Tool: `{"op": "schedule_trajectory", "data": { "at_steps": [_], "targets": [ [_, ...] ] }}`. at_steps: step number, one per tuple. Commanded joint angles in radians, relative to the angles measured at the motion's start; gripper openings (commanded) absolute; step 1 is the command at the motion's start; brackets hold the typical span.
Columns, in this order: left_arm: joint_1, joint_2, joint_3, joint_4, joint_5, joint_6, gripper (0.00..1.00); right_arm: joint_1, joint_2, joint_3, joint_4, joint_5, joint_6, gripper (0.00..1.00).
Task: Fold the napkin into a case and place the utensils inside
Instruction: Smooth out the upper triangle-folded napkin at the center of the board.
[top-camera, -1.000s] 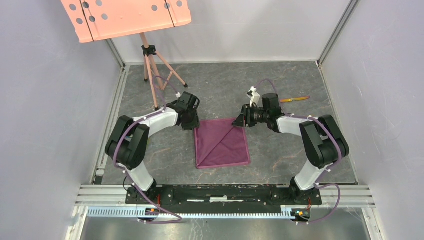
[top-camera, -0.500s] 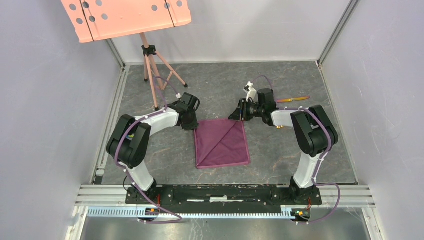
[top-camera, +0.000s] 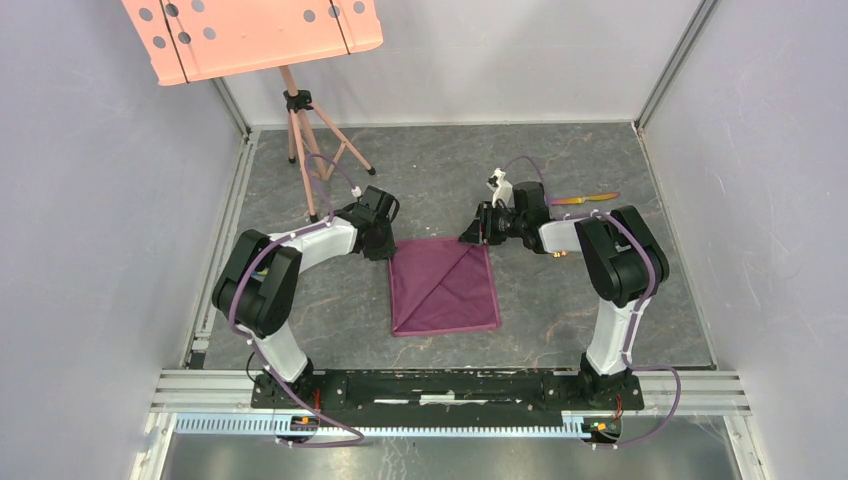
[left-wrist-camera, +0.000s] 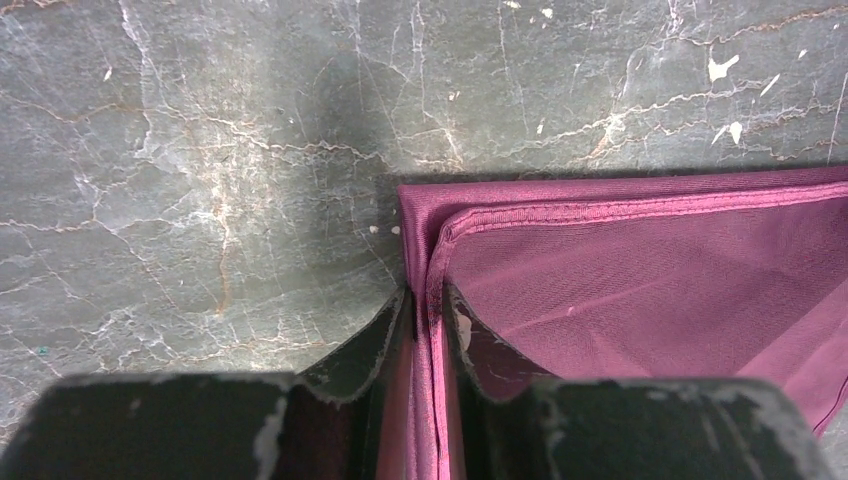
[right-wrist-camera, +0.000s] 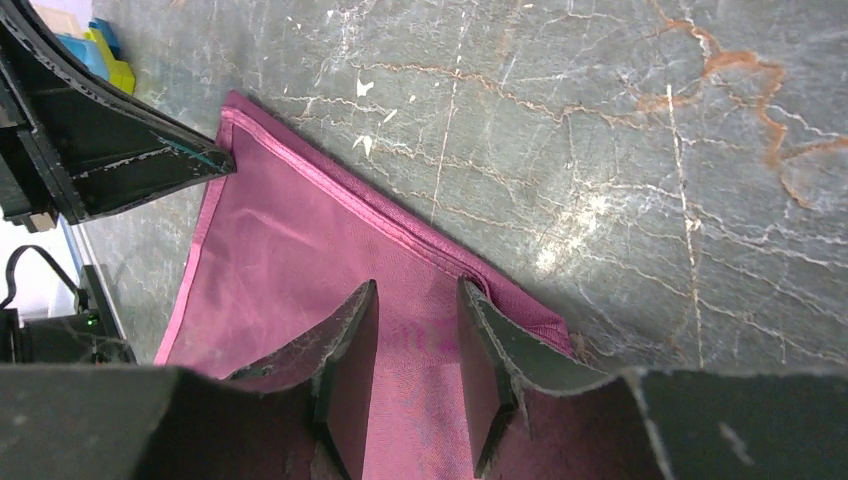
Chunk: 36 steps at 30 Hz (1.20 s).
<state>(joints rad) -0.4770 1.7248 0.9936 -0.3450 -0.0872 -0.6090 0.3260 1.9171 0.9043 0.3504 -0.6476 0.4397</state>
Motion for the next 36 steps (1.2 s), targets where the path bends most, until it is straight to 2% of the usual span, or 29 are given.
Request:
{"op": "schedule_trajectory", "data": {
  "at_steps": [1, 11, 13, 17, 21, 28, 36],
  "targets": [
    [0.008, -0.006, -0.031, 0.019, -0.015, 0.036, 0.23, -0.003, 0.018, -0.001, 0.036, 0.046, -0.023, 0.41],
    [0.018, -0.014, -0.06, 0.033, -0.01, 0.034, 0.22, 0.003, -0.083, 0.097, -0.067, 0.05, -0.026, 0.42],
    [0.019, -0.019, -0.064, 0.034, -0.011, 0.035, 0.21, 0.006, -0.103, 0.078, -0.028, 0.023, 0.017, 0.43],
    [0.019, -0.013, -0.064, 0.043, 0.0, 0.033, 0.21, 0.005, -0.091, -0.029, 0.164, -0.042, 0.136, 0.43],
    [0.02, -0.011, -0.068, 0.043, 0.004, 0.035, 0.21, -0.019, -0.037, -0.079, 0.173, -0.02, 0.101, 0.43],
    [0.019, -0.011, -0.082, 0.051, 0.007, 0.034, 0.2, -0.036, -0.022, -0.037, 0.018, 0.077, -0.04, 0.43],
    [0.02, -0.008, -0.088, 0.058, 0.017, 0.026, 0.2, 0.059, -0.211, 0.097, -0.258, 0.174, -0.165, 0.5]
  ]
}}
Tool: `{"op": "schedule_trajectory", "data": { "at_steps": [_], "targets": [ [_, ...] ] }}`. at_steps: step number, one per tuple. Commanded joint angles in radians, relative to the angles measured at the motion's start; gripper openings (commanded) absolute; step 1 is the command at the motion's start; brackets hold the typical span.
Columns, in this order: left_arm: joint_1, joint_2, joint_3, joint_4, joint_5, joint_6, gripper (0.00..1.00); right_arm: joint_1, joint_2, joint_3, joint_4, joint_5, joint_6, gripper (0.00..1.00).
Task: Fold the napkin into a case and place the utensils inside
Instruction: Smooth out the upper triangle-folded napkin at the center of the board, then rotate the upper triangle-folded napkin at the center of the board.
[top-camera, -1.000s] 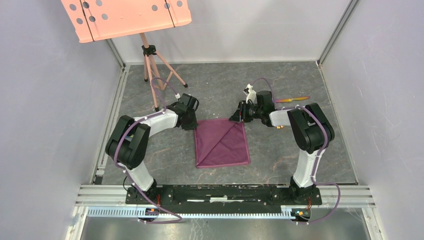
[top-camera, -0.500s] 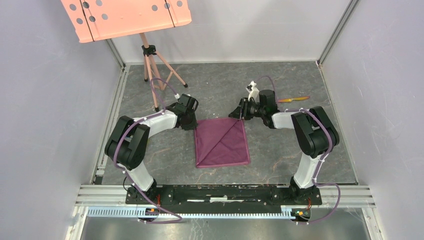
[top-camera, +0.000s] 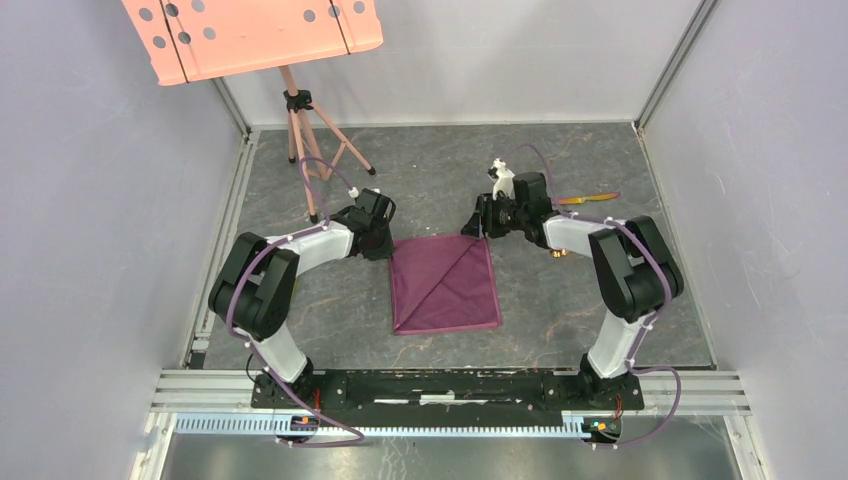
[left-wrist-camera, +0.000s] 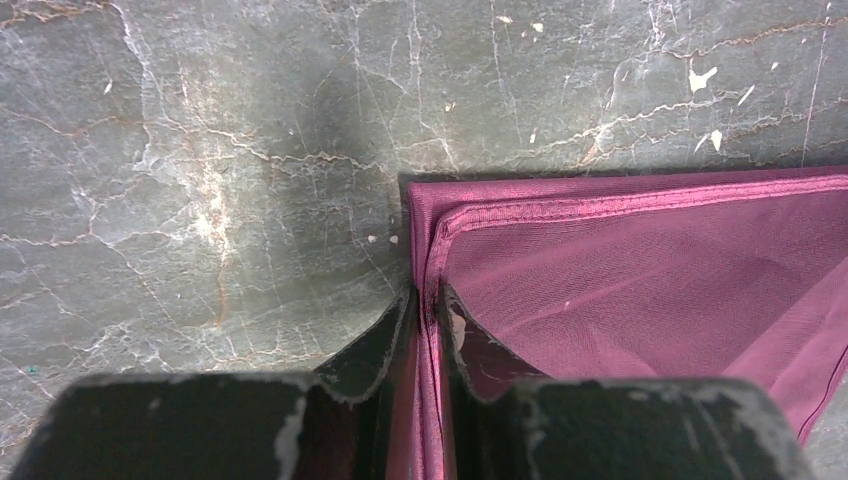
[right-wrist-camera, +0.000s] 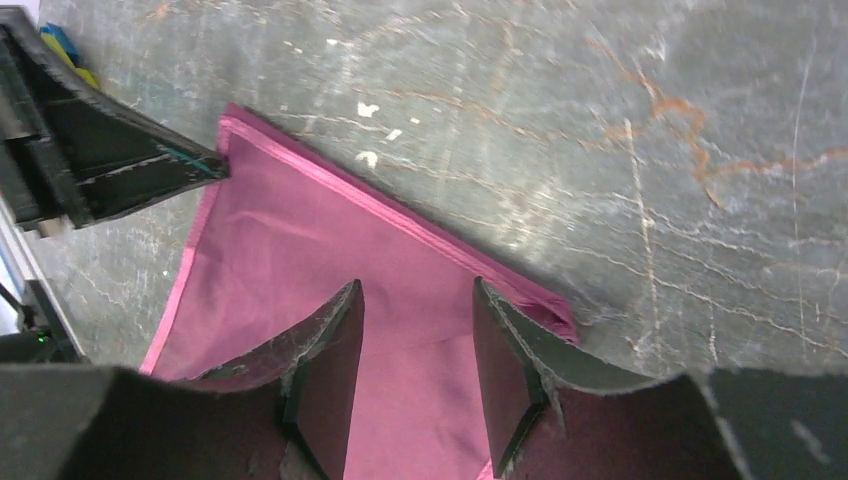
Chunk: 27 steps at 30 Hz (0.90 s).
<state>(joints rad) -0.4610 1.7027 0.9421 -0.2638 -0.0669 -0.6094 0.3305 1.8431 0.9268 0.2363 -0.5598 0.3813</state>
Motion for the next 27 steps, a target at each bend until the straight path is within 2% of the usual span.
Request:
{"op": "schedule_trajectory", "data": {
  "at_steps": [1, 5, 9, 12, 16, 23, 27],
  "targets": [
    [0.004, 0.013, -0.04, -0.025, -0.006, 0.026, 0.2, 0.081, -0.162, 0.07, -0.173, 0.103, -0.118, 0.51],
    [0.006, 0.006, -0.039, -0.032, -0.007, 0.025, 0.18, 0.215, -0.251, -0.019, -0.215, 0.116, -0.142, 0.51],
    [0.005, -0.021, -0.032, -0.042, 0.005, 0.019, 0.23, 0.328, -0.337, -0.142, -0.226, 0.136, -0.147, 0.4],
    [0.005, -0.052, -0.027, -0.058, 0.013, 0.019, 0.29, 0.35, -0.409, -0.239, -0.227, 0.154, -0.137, 0.29],
    [0.005, -0.091, -0.011, -0.086, 0.028, 0.026, 0.35, 0.367, -0.486, -0.307, -0.234, 0.181, -0.128, 0.19],
    [0.005, -0.227, 0.0, -0.138, 0.062, 0.031, 0.46, 0.408, -0.49, -0.38, -0.202, 0.213, -0.09, 0.09],
    [0.005, -0.34, -0.01, -0.168, 0.09, 0.031, 0.55, 0.43, -0.483, -0.413, -0.22, 0.281, -0.097, 0.04]
  ]
}}
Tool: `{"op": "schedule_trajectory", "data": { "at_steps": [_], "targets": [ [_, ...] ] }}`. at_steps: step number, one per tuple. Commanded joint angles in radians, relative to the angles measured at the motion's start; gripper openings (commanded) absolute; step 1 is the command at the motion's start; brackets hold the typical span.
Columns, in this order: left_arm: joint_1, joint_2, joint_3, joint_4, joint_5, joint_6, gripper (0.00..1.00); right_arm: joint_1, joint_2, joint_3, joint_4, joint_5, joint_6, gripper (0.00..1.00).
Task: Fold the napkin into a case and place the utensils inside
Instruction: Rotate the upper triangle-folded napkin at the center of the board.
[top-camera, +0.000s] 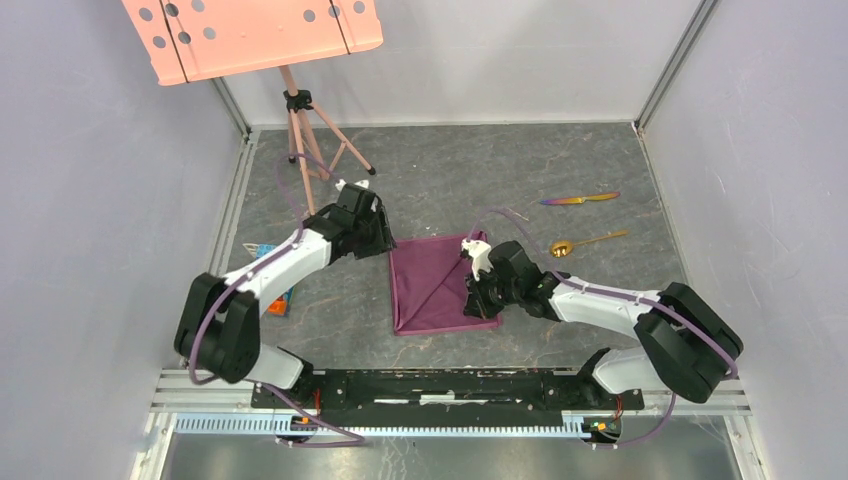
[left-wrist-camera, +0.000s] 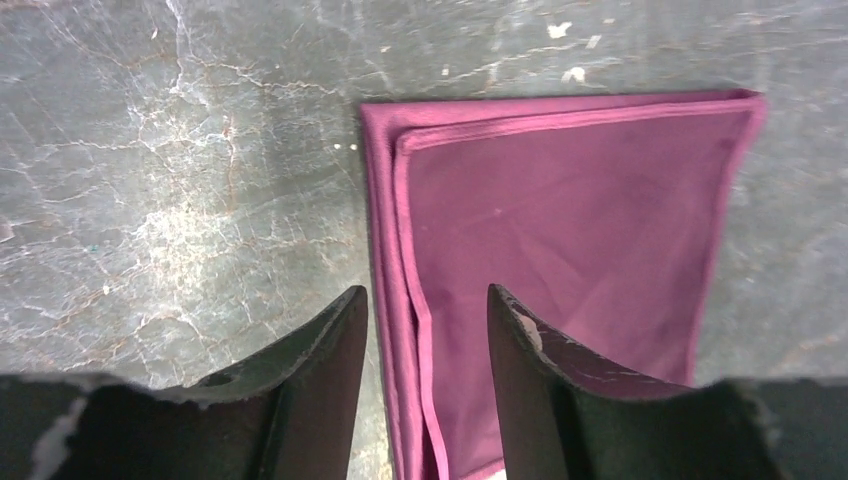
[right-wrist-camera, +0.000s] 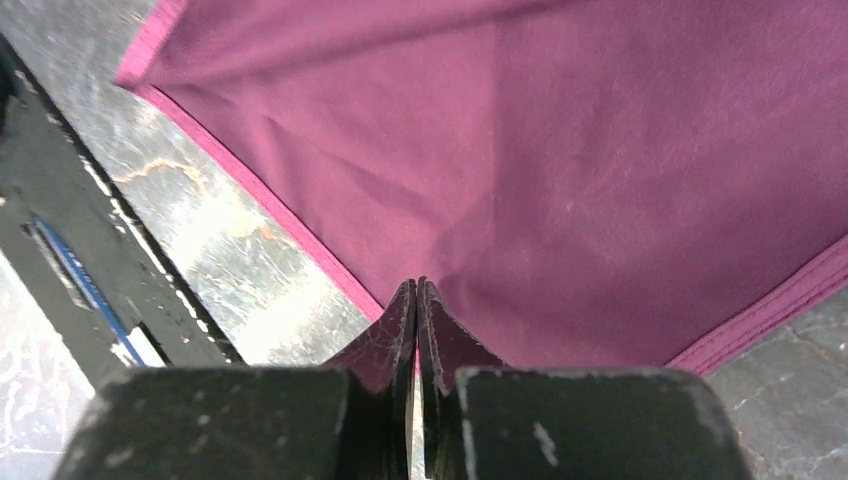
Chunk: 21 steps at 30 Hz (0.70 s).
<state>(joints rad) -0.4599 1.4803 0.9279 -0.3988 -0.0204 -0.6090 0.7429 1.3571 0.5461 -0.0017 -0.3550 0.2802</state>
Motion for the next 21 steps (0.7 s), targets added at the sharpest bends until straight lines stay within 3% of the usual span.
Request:
{"op": "schedule_trajectory", "data": {
  "at_steps": [1, 7, 15, 19, 21],
  "targets": [
    [0.004, -0.141, -0.003, -0.035, 0.049, 0.027, 0.57, 0.018, -0.002, -0.045, 0.018, 0.09, 0.002, 0.04],
    [0.004, -0.264, -0.026, -0.039, 0.082, 0.001, 0.6, 0.017, 0.0, -0.09, 0.005, 0.213, -0.009, 0.02],
    [0.005, -0.371, -0.047, -0.052, 0.09, -0.017, 0.61, -0.003, -0.076, -0.076, -0.214, 0.546, -0.016, 0.0],
    [0.007, -0.402, -0.063, -0.051, 0.071, -0.024, 0.62, -0.004, -0.112, -0.009, -0.273, 0.578, -0.112, 0.01],
    [0.01, -0.411, -0.08, -0.039, 0.057, -0.03, 0.63, 0.008, -0.12, 0.038, -0.28, 0.523, -0.189, 0.08]
  ]
}}
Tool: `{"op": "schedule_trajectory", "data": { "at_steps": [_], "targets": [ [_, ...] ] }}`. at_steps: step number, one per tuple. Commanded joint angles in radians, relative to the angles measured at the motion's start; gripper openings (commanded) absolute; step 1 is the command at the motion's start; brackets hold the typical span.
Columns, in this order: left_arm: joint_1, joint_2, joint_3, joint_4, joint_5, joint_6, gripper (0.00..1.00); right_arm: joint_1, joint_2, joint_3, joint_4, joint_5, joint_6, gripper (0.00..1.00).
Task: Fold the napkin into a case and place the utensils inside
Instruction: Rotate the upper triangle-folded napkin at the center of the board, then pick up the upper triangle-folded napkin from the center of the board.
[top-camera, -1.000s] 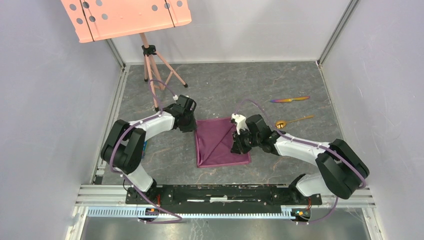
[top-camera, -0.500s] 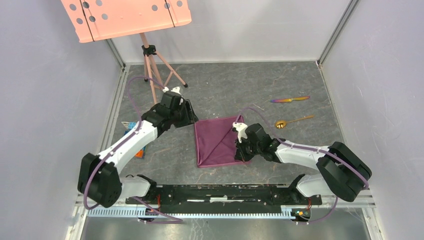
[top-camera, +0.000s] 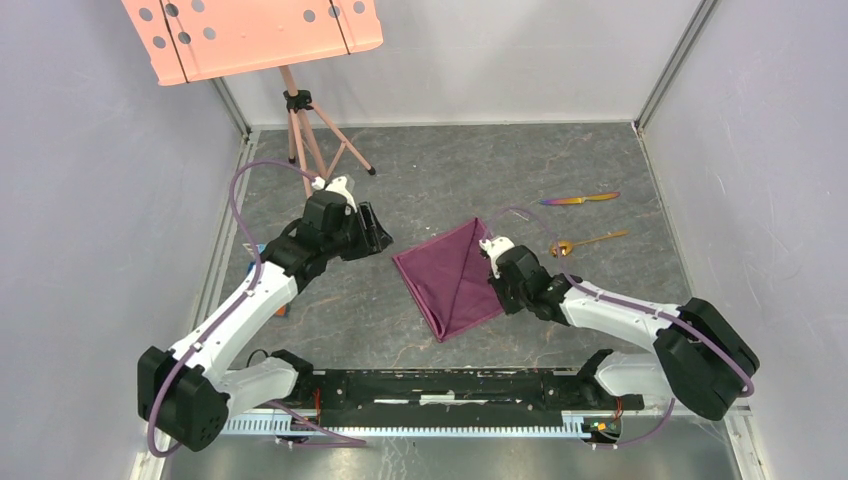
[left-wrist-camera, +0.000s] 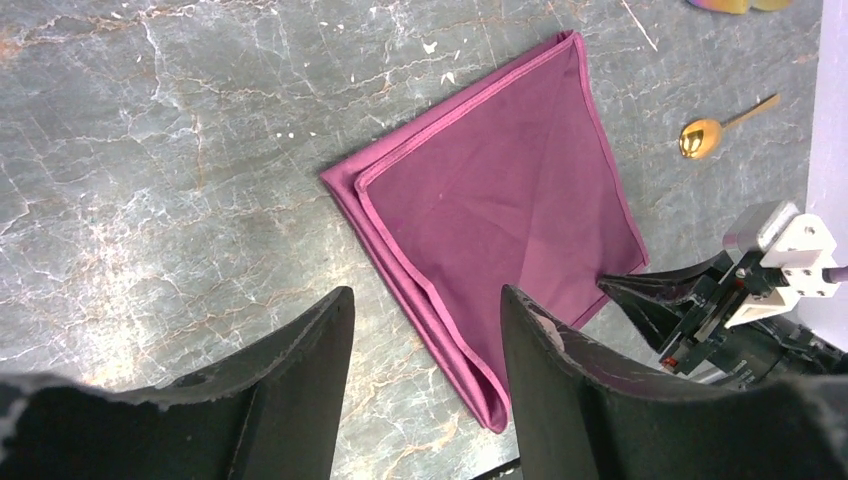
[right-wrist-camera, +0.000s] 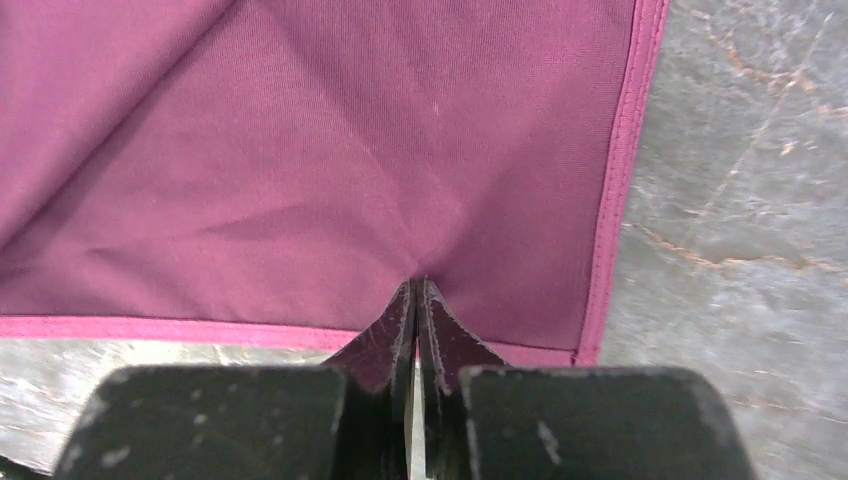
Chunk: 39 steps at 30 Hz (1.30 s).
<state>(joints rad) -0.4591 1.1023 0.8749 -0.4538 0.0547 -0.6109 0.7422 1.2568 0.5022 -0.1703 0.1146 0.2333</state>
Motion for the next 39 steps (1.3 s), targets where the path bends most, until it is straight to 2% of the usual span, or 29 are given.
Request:
{"op": "schedule_trajectory", "data": {
  "at_steps": [1, 5, 7, 10, 13, 20, 35, 39],
  "targets": [
    [0.012, -0.037, -0.035, 0.02, -0.025, -0.033, 0.64, 0.036, -0.028, 0.114, -0.12, 0.046, -0.163, 0.15],
    [0.039, -0.044, -0.064, 0.015, -0.052, -0.052, 0.75, 0.163, -0.009, 0.241, -0.147, -0.013, -0.124, 0.41],
    [0.077, -0.051, -0.08, 0.012, -0.041, -0.073, 0.78, 0.228, 0.028, 0.284, -0.128, -0.065, -0.039, 0.47],
    [0.142, -0.062, -0.098, 0.009, 0.0, -0.109, 0.8, 0.335, 0.114, 0.342, -0.102, -0.062, 0.114, 0.51],
    [0.175, -0.068, -0.097, 0.0, 0.034, -0.132, 0.81, 0.404, 0.206, 0.435, -0.175, 0.026, 0.207, 0.53],
    [0.184, -0.071, -0.107, 0.002, 0.069, -0.119, 0.82, 0.477, 0.328, 0.563, -0.276, 0.117, 0.223, 0.53],
    [0.189, -0.108, -0.117, -0.008, 0.052, -0.077, 0.82, 0.538, 0.473, 0.66, -0.374, 0.258, 0.185, 0.55],
    [0.189, -0.114, -0.108, -0.016, 0.057, -0.077, 0.82, 0.555, 0.494, 0.661, -0.377, 0.29, 0.181, 0.52]
  ]
}}
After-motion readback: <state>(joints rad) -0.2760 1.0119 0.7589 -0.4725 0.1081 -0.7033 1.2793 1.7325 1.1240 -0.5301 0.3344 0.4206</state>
